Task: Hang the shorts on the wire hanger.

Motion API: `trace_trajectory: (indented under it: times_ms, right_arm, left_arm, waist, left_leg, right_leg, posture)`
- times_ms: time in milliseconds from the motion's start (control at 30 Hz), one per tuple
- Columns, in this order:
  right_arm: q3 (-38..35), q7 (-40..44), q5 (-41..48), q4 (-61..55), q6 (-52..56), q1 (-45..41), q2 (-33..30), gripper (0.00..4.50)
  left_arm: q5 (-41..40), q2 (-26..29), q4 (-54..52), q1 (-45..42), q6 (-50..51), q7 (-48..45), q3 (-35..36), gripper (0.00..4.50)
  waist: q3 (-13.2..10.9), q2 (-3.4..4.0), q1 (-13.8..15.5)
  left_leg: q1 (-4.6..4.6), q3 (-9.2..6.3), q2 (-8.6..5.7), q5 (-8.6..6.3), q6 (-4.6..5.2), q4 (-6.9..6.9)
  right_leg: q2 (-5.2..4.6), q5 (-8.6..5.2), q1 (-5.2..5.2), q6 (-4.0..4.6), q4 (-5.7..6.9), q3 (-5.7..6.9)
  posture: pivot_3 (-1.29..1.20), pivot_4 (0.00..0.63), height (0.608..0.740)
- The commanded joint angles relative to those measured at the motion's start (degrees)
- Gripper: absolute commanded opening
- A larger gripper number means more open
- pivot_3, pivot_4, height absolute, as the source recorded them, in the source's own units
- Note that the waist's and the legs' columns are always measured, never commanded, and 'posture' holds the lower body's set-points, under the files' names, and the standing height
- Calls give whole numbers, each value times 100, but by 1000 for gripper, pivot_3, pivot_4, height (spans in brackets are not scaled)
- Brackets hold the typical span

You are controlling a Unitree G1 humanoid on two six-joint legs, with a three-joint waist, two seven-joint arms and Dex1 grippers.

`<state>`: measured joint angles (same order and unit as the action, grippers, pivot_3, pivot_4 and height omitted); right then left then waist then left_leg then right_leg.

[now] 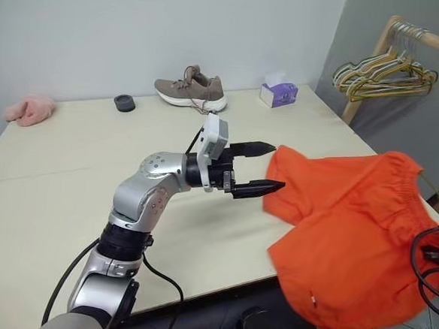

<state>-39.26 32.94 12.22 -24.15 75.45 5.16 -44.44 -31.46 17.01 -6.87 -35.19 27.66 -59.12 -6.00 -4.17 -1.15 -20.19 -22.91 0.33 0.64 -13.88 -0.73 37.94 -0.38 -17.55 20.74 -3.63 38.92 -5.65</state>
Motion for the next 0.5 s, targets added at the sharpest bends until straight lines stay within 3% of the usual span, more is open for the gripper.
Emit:
trace_trajectory:
  times_ms: [33,267,500]
  right_arm:
    - [-407,-754,-409,186,-544,-432,-41,0]
    - [-429,-1662,-796,1528,-1480,-1610,-461,0]
    - [-95,-1748,-701,3742,-2183,-2922,-1346,0]
  left_arm:
    - [-13,-226,-269,-151,-273,283,50,4473]
    - [80,-521,-281,-30,-549,513,-114,4473]
    - [142,-615,-330,33,-661,587,-232,4473]
  waist:
    - [-3,3,-63]
    - [-16,17,-185]
    - [-42,35,-202]
  left_leg:
    - [0,0,0,0,0,-2]
    - [2,5,-2,-2,1,-10]
    - [19,10,-5,-8,11,-12]
  right_leg:
    - [0,0,0,0,-1,0]
    - [1,-3,-2,1,-9,-3]
    - [-2,-3,-32,2,-35,-4]
  posture:
    - [-427,71,740]
    - [-414,73,740]
    - [-393,75,740]
